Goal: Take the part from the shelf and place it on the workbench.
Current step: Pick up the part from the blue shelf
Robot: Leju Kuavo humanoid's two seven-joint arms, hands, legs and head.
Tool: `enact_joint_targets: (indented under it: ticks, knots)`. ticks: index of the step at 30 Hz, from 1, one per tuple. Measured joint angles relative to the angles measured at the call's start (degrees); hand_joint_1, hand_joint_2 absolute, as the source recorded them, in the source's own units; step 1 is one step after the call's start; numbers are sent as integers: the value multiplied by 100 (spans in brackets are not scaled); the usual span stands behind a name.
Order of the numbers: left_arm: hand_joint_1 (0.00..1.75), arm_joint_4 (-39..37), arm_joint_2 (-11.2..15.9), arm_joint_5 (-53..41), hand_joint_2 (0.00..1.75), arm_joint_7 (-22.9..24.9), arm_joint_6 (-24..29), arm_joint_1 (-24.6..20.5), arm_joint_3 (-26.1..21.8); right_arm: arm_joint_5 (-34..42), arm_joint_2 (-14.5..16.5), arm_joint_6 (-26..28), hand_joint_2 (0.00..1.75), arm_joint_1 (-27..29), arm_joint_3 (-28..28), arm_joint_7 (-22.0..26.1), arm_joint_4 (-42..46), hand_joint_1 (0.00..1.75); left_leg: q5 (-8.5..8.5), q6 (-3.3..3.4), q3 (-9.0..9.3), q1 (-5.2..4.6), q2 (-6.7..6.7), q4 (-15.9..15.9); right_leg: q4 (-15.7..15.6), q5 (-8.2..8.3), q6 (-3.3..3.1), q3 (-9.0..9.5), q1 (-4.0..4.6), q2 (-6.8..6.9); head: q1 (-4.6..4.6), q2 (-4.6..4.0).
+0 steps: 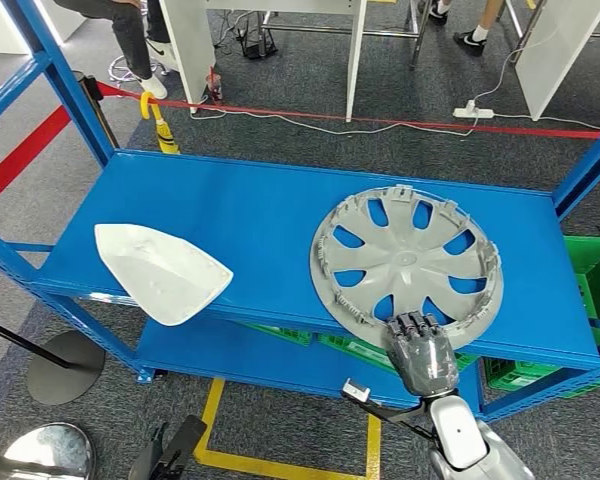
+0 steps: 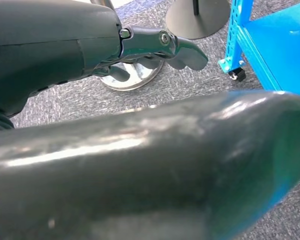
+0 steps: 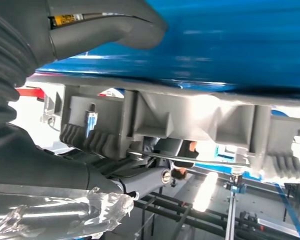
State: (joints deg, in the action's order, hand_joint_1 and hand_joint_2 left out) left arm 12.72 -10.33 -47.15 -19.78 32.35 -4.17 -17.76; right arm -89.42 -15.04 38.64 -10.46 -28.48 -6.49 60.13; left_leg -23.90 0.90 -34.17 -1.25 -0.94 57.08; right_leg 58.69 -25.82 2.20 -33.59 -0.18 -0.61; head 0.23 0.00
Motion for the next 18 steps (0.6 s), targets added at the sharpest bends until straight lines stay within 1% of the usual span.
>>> enact_joint_targets:
  ticks: [4, 13, 18]
  knots:
    - [0, 0, -5, -23, 0, -14, -8, -8, -1, -1, 0, 2, 175, -26, 0, -71, -1, 175, -1, 0, 0, 0, 0, 0, -1, 0, 0, 0, 0, 0, -1, 0]
    - [0, 1, -102, -100, 0, 28, -13, -28, 3, -2, 2, 24, 175, -17, -68, -523, 2, 175, -3, 3, -1, -1, 0, 0, -3, -1, 0, 0, 0, 0, 0, 0]
    - [0, 1, -109, -105, 0, 45, -15, -30, 3, -2, 0, 24, 175, -21, -122, -573, 2, 175, -3, 3, 0, -1, 0, 0, -3, -1, 0, 1, 0, -1, 0, 0]
